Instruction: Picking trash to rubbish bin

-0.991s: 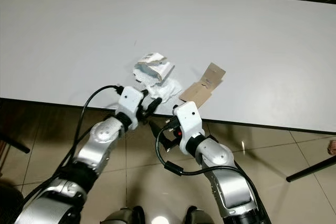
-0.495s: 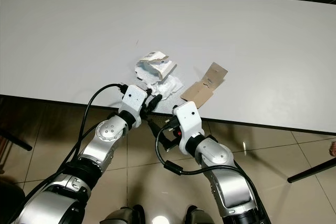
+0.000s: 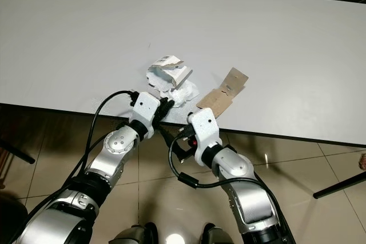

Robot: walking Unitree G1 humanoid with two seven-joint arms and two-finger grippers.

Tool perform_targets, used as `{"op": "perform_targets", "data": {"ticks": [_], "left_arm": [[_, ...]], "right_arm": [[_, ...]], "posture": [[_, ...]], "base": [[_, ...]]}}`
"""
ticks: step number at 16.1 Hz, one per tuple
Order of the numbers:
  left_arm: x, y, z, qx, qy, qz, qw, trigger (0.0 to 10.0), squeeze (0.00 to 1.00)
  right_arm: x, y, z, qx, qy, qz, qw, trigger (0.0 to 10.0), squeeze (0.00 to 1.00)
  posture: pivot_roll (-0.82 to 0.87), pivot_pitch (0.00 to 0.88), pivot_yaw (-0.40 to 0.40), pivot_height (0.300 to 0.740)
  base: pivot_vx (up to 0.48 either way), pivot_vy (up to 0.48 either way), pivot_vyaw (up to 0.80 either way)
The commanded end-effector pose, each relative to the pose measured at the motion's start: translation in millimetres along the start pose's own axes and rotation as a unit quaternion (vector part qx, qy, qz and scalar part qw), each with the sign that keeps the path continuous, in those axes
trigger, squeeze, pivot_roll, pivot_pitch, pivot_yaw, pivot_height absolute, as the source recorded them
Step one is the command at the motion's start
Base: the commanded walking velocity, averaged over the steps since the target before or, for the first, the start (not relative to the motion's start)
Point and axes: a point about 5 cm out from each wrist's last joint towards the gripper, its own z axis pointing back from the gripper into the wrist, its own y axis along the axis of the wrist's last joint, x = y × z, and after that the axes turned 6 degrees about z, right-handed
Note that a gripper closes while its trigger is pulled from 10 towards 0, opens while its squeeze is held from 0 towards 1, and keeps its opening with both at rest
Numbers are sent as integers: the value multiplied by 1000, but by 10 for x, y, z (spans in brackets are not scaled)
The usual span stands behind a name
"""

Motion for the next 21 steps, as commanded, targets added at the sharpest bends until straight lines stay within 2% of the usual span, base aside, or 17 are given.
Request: {"op": "perform_targets", "data": {"ticks": [1,9,10,11,13,17,18,20,21], "left_arm": [[48,-41,16,-7,-8,8,1000,0,0],[35,127,61,33,-8,21,999,0,0],[11,229,62,53,-4,37,998,2471,0],[-19,337,63,72,1,52,996,10000,0],[-135,728,90,140,14,82,987,10000,0],[-234,976,132,197,49,88,975,10000,0],[-326,1190,179,223,89,58,969,10000,0],[-389,1238,215,222,144,9,964,10000,0],[-424,1209,216,212,175,-2,961,10000,0]], "right_arm": [[14,-23,1,-2,-3,-7,1000,10000,0],[19,-21,-33,-1,-2,-8,1000,10000,0],[23,-21,-34,0,-2,-7,1000,10000,0],[29,-20,-38,0,-2,-7,1000,10000,0],[50,-15,-53,2,-2,-5,1000,10000,0],[68,-1,-77,7,-2,-3,1000,10000,0],[95,17,-86,12,-8,-2,1000,10000,0],[152,31,-96,18,-26,1,1000,10000,0],[194,44,-106,21,-41,5,999,10000,0]], "posture": [[-80,180,4,740],[-73,169,9,740],[-71,163,9,740],[-68,158,9,740],[-64,146,11,740],[-59,133,13,740],[-58,128,14,740],[-59,122,14,740],[-61,118,15,740]], "base": [[0,0,0],[0,0,0],[0,0,0],[0,0,0],[0,0,0],[0,0,0],[0,0,0],[0,0,0],[0,0,0]]}}
